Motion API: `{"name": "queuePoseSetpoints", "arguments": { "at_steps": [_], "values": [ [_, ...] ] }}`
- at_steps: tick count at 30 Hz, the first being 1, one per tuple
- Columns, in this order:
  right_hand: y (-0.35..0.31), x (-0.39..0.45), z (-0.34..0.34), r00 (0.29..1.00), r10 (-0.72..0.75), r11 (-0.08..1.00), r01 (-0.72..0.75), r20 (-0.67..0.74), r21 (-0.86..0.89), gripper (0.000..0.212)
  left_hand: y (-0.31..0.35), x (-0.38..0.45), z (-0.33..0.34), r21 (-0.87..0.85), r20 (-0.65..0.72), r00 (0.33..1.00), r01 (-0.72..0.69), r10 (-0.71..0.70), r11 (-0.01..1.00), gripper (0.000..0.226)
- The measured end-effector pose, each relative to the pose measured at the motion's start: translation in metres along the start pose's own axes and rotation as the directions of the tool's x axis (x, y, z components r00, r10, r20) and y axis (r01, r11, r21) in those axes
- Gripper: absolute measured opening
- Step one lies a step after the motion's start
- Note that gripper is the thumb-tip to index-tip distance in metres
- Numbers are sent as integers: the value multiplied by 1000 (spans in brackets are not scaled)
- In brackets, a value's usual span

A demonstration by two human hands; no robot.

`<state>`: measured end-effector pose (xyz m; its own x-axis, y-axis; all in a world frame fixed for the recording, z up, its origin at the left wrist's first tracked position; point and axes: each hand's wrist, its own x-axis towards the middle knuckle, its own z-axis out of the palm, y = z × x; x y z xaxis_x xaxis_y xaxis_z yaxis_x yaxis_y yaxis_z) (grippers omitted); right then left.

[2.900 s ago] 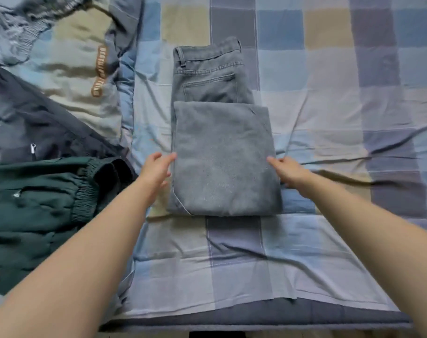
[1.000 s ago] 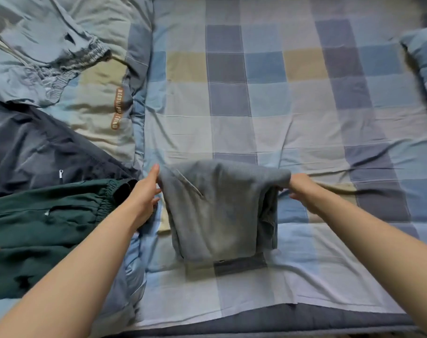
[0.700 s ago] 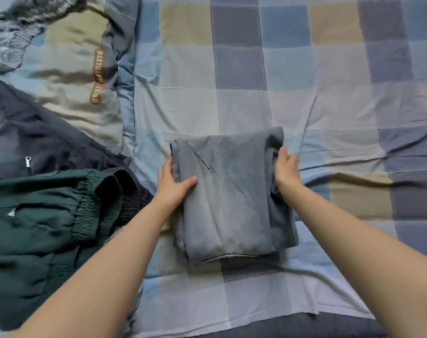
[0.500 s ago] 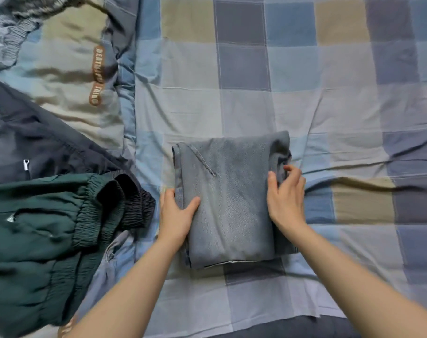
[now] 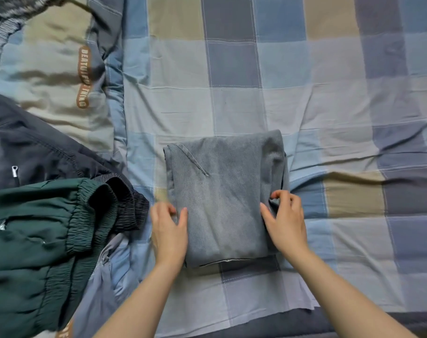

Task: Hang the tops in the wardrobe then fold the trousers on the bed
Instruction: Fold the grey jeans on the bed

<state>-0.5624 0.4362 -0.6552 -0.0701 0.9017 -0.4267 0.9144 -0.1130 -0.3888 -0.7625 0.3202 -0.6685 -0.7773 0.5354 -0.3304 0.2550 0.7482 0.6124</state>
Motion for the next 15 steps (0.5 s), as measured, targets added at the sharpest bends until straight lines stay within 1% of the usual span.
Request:
{"name": "queuePoseSetpoints", "arguments": {
  "at_steps": [3, 5, 7, 8, 9, 10, 11, 12, 13, 14, 15],
  "values": [
    [5, -13, 1, 998, -55, 968, 50, -12, -246, 27, -11, -26, 5, 71, 109, 990, 80, -87, 994, 28],
    [9, -20, 5, 999, -52, 926, 42, -15, -374, 29, -20, -36, 6, 82, 181, 974, 125, -138, 989, 33],
    [18, -26, 9, 999, 45, 890, -34, 14, -454, 34, -26, -37, 4, 61, 231, 964, 124, -135, 990, 36],
    [23, -29, 11, 994, 101, 895, -71, 44, -440, 33, -28, -35, 3, 40, 251, 960, 121, -127, 992, 38],
    [27, -30, 12, 987, 141, 930, -104, 79, -353, 27, -28, -33, 2, 5, 267, 956, 128, -124, 992, 42],
    [29, -29, 13, 981, 155, 971, -129, 118, -203, 20, -26, -32, 0, -43, 275, 954, 140, -123, 989, 45],
    [30, -27, 13, 980, 138, 990, -134, 145, -36, 13, -23, -31, -3, -91, 279, 953, 151, -120, 984, 47],
    [32, -28, 11, 985, 96, 988, -112, 147, 108, 10, -22, -30, -8, -131, 284, 952, 154, -111, 979, 49],
    [34, -27, 5, 992, 50, 972, -74, 114, 221, 11, -22, -29, -13, -161, 293, 950, 158, -106, 974, 49],
    [39, -26, -2, 997, 14, 942, -39, 75, 334, 14, -24, -28, -17, -191, 309, 946, 168, -103, 967, 46],
    [46, -25, -10, 999, 1, 888, -22, 47, 459, 18, -26, -26, -21, -227, 329, 939, 183, -101, 957, 44]
  ]
}}
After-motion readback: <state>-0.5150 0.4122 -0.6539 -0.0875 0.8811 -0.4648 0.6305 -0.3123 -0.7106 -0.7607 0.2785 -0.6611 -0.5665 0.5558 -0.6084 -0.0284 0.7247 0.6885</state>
